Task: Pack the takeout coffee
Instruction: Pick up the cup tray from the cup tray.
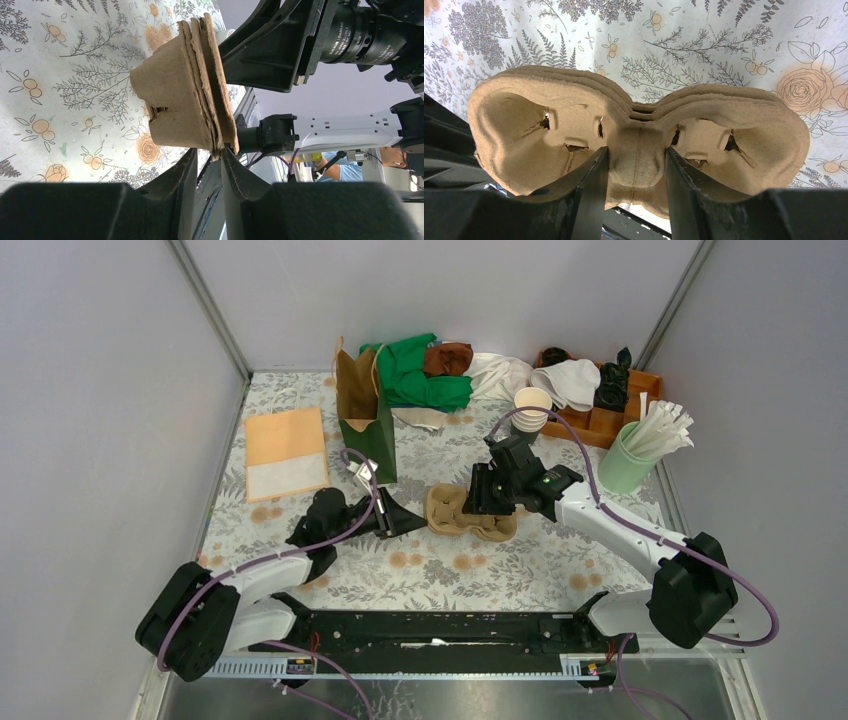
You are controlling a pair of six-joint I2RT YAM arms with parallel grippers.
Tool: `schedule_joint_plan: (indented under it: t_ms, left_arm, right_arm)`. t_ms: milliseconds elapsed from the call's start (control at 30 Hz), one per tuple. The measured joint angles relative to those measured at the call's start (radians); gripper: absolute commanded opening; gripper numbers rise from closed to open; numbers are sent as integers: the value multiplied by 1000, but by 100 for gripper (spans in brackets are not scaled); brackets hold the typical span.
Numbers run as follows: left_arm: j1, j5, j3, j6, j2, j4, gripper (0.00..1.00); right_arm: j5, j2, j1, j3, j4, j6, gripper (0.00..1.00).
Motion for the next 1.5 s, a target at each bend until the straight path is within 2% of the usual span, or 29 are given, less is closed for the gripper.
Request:
schedule_joint_plan:
  t_ms: [633,667,867,1033,1267,1500]
  left_arm:
    - [-5,24,42,-4,84,39,30]
    - [-6,24,47,-2,88,35,28]
    - [-10,2,83,35,126,-48,0]
    - [-15,-62,105,72,190,-132,0]
    - [-23,-95,129,91,293,-142,0]
    - [-37,-147,169,122,309,-220,0]
  right_arm:
    - [-6,0,-3,0,1,-2,40]
    - [-6,0,-5,0,1,-2,40]
    - [16,0,-8,0,-16,-5,42]
    - [32,1,-9,0,-21,-4,44]
    - [28,1,-8,0,-36,-3,44]
    - [19,1,-9,0,-36,0,45]
